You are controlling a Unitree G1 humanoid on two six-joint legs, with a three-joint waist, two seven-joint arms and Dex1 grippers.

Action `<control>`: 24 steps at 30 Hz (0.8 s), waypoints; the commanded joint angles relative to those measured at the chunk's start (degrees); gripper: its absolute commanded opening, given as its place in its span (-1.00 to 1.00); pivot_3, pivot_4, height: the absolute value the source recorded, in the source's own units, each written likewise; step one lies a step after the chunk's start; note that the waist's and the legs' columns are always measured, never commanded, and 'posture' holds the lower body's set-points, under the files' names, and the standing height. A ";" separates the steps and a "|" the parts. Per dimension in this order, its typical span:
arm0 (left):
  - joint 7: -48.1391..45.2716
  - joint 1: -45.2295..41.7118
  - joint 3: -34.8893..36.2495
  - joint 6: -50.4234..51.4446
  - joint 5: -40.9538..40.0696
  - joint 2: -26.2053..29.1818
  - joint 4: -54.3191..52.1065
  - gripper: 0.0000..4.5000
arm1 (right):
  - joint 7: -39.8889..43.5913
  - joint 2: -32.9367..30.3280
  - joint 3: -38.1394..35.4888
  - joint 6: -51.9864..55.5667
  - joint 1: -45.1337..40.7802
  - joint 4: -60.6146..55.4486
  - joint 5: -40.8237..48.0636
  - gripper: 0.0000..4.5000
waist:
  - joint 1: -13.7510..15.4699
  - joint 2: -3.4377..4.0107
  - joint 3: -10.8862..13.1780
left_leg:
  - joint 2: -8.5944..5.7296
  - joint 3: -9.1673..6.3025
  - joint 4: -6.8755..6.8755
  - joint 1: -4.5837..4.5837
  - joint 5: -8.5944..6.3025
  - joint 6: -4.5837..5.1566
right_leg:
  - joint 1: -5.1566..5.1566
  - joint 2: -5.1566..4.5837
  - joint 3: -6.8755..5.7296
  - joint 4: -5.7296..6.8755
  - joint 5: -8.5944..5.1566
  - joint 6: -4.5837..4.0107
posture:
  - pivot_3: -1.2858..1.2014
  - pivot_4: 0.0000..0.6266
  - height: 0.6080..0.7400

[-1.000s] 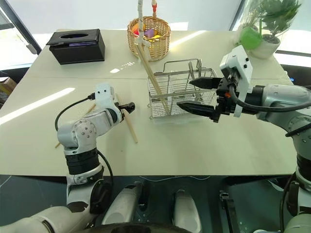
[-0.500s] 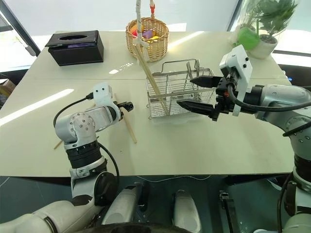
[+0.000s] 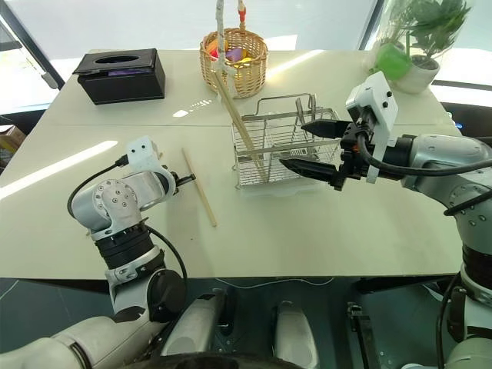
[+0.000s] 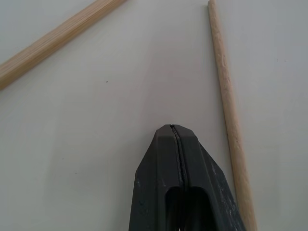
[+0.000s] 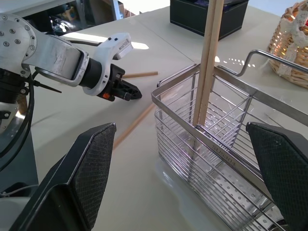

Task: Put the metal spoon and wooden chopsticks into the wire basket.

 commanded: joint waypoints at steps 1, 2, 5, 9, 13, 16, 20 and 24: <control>-0.11 1.06 -0.80 1.08 1.25 -3.86 -0.03 -0.99 | 0.27 0.09 -1.11 -1.34 -0.65 -0.41 -0.28 1.00 | 0.06 0.00 0.00 | 0.00 0.00 0.00 0.00 0.00 0.00 | 0.00 0.00 0.00 0.00 0.00 0.00 | 0.03 -0.52 1.00; -0.01 0.77 -0.35 1.34 1.31 -4.16 -0.11 -0.99 | 0.33 0.10 -1.07 -1.44 -0.60 -0.34 -0.41 1.00 | 0.07 0.00 0.00 | 0.00 0.00 0.00 -0.01 0.00 0.00 | -0.01 0.00 0.00 0.00 0.00 0.00 | 0.03 -0.52 1.00; -1.05 1.13 -2.65 0.36 1.11 -2.52 -0.28 -0.99 | 0.26 0.36 -1.12 -1.60 -0.57 -0.26 -0.53 1.00 | 0.08 0.00 0.00 | 0.00 0.00 0.00 -0.01 0.00 0.00 | 0.00 -0.01 0.00 0.00 0.00 0.00 | 0.03 -0.52 1.00; -4.59 0.61 -11.19 -2.97 1.65 4.54 -1.29 -0.99 | 0.29 0.79 -1.14 -2.23 0.29 -0.29 -1.19 1.00 | 0.17 -0.06 0.03 | 0.00 0.01 0.00 -0.02 0.00 0.00 | -0.01 0.00 0.00 0.00 0.00 0.00 | 0.03 -0.52 1.00; -6.82 -2.00 -13.08 -4.83 1.84 7.89 -1.58 -0.99 | 1.06 0.73 -0.72 -2.52 0.11 0.34 -1.70 1.00 | 0.08 -0.07 0.04 | -0.01 0.03 0.00 -0.09 0.01 -0.02 | -0.09 -0.01 0.01 -0.01 0.01 0.00 | 0.03 -0.52 1.00; -7.54 -2.65 -13.11 -4.90 1.98 8.86 -1.72 -0.99 | 1.74 0.78 -0.02 -2.75 -0.55 1.03 -2.26 1.00 | 0.08 -0.06 0.04 | -0.01 0.02 -0.02 -0.09 0.01 -0.02 | -0.11 -0.01 0.01 0.00 0.01 0.00 | 0.03 -0.52 1.00; -7.65 -2.35 -12.22 -4.98 2.04 8.10 -1.75 -0.99 | 2.52 1.04 0.79 -3.26 -1.33 1.92 -3.18 1.00 | 0.11 -0.07 0.04 | -0.01 0.03 -0.02 -0.11 0.01 -0.01 | -0.12 -0.01 0.02 -0.01 0.01 0.00 | 0.03 -0.52 1.00; -5.94 -3.72 -5.21 -5.49 0.98 1.92 -1.18 -0.60 | 2.84 1.42 1.03 -3.63 -1.15 2.06 -3.76 1.00 | 0.20 -0.10 0.06 | -0.01 0.02 0.00 -0.12 0.01 0.00 | -0.10 -0.02 0.01 -0.03 0.01 0.00 | 0.03 -0.52 1.00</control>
